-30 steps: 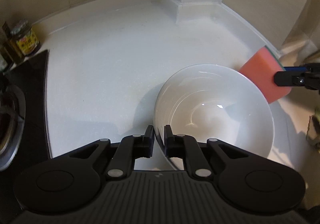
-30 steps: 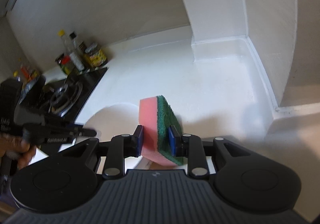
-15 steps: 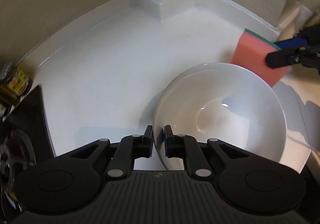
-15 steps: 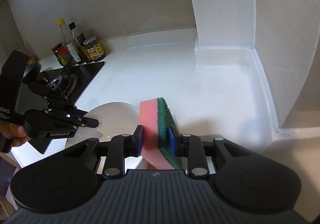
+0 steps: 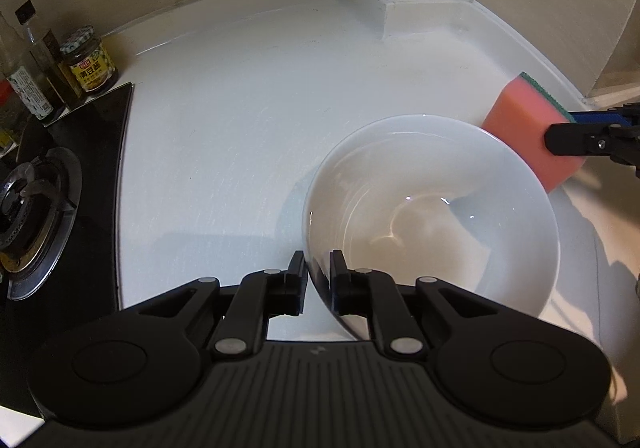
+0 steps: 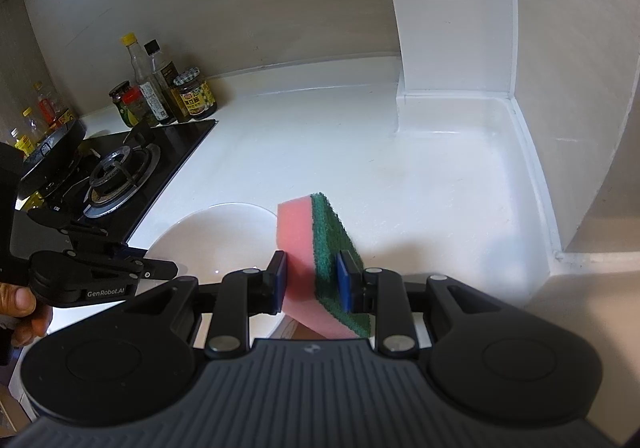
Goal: Clean bowl
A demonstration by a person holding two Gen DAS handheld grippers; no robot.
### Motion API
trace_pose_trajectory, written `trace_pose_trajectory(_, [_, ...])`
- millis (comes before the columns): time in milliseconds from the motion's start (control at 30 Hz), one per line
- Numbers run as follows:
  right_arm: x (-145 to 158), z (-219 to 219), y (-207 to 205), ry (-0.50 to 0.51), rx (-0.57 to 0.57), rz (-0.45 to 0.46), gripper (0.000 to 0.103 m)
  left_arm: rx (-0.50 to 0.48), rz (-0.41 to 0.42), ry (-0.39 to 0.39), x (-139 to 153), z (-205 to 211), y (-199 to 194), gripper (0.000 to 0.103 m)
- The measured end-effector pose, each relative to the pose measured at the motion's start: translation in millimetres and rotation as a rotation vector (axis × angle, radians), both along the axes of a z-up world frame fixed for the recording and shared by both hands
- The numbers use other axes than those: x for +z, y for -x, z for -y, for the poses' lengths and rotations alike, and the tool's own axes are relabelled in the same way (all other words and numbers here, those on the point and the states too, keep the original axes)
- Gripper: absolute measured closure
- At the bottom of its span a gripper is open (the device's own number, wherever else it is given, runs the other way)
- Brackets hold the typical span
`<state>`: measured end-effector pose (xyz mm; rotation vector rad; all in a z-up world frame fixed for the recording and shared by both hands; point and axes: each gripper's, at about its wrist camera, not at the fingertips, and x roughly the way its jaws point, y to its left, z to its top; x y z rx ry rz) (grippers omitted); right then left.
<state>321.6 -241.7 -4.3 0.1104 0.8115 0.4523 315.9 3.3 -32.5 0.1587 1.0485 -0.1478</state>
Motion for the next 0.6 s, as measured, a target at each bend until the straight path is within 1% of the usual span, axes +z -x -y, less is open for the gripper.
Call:
trace_pose_trajectory(100, [0,1,0,-0.005,0.002,0.001,0.08,-0.018,0.007,-0.011,4,0,3,0.091])
trace_pose_trajectory(200, [0,3,-1,-0.006,0.009,0.0,0.08,-0.073,0.024,-0.03,2,1,0,0.091])
trace_pose_trajectory(267, [0,5,-3,-0.007,0.013,-0.003,0.08,-0.13,0.032,-0.044,1,2,-4,0.091])
trace_pose_trajectory(400, [0,6,-10,-0.005,0.005,-0.005,0.08,-0.297,0.036,-0.101,1,5,-20,0.09])
trace_pose_trajectory(467, [1,4,-12,0.006,-0.001,-0.001,0.08,-0.36,0.033,-0.118,1,6,-28,0.089])
trace_pose_trajectory(500, [0,3,-12,0.006,-0.003,0.001,0.08,-0.372,0.027,-0.109,2,4,-33,0.089])
trace_pose_trajectory(533, [-1,4,-12,0.0,-0.004,0.0,0.08,-0.355,0.023,-0.088,3,0,-37,0.089])
trace_pose_trajectory(567, [-1,5,-11,-0.004,-0.006,0.001,0.08,-0.329,0.021,-0.069,4,-3,-39,0.09])
trace_pose_trajectory(600, [-1,5,-10,-0.008,-0.009,0.002,0.08,-0.28,0.018,-0.04,6,-7,-38,0.09])
